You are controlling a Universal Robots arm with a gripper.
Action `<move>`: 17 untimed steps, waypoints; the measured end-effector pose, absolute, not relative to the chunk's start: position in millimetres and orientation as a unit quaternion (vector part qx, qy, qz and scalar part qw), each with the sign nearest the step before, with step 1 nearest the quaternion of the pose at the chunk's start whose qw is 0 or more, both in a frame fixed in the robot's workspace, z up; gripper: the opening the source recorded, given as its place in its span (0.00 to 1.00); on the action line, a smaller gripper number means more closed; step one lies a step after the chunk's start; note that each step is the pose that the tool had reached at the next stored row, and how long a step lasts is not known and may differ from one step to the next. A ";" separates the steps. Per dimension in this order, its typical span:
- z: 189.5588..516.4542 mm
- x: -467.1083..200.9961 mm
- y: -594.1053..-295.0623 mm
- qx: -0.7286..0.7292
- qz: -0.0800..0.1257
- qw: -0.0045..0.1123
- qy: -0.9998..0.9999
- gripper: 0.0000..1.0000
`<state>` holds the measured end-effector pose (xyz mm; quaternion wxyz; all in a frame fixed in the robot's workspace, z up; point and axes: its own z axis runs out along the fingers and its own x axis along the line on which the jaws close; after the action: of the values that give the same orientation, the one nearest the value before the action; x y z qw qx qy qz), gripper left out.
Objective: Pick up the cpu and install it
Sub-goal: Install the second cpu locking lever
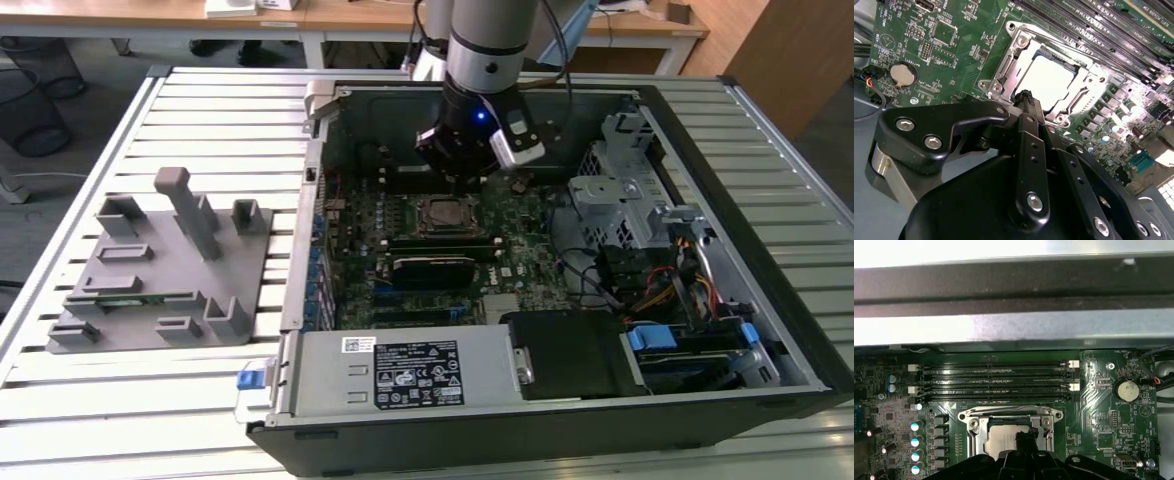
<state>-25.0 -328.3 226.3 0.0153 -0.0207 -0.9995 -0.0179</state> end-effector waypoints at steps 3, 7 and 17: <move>226.2 -25.0 -331.6 -0.021 -0.018 0.015 -1.000 0.11; 226.3 -25.0 -336.4 -0.021 -0.018 0.015 -1.000 0.11; 226.3 -25.7 -346.6 -0.013 -0.018 0.014 -1.000 0.11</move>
<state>-25.7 -346.6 226.3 0.0144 -0.0128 -0.9997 -0.0178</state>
